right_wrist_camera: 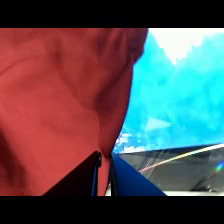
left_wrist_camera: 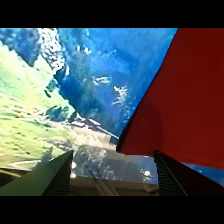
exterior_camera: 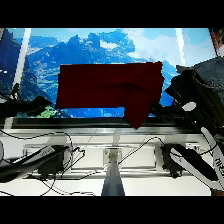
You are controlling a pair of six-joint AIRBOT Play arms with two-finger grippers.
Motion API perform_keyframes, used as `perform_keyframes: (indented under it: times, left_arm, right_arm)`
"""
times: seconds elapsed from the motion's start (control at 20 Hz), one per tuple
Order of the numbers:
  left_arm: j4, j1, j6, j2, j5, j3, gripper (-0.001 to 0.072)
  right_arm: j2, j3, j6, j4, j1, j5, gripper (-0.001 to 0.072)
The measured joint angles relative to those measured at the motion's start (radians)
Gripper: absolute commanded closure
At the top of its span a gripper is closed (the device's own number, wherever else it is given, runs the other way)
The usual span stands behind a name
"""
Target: Fold the clothes and pants, and hang the long-sleeved shirts on hangers.
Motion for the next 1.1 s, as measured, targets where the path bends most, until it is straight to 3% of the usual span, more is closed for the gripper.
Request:
perform_keyframes:
  times: [0.05,0.1,0.45,0.55,0.65,0.7,0.9,1.1]
  left_arm:
    - [-0.002,0.000,0.000,-0.009,0.000,-0.002,0.0177]
    - [-0.003,-0.001,0.001,-0.019,0.000,-0.005,0.0177]
    - [-0.036,-0.092,0.019,-0.083,-0.021,-0.031,0.0183]
    - [-0.038,-0.131,0.021,-0.098,0.001,-0.034,0.0344]
    - [-0.042,-0.155,0.021,-0.108,0.053,-0.037,0.0629]
    - [-0.049,-0.163,0.023,-0.112,0.085,-0.038,0.0686]
    - [-0.108,-0.177,0.078,-0.105,0.139,-0.025,0.0687]
    - [-0.187,-0.180,0.122,-0.028,0.082,0.027,0.0687]
  right_arm:
    - [0.000,0.002,-0.020,0.008,0.000,-0.005,0.0638]
    - [0.000,0.004,-0.038,0.019,0.000,-0.012,0.0700]
    - [0.001,0.012,-0.119,0.055,0.000,-0.013,0.0702]
    - [0.001,0.013,-0.130,0.061,0.000,-0.011,0.0702]
    - [0.002,0.013,-0.138,0.066,0.000,-0.009,0.0702]
    - [0.002,0.013,-0.146,0.072,0.000,-0.007,0.0702]
    - [0.026,0.044,-0.218,0.080,0.000,0.055,0.0703]
    - [0.126,0.147,-0.254,0.084,0.000,0.149,0.0703]
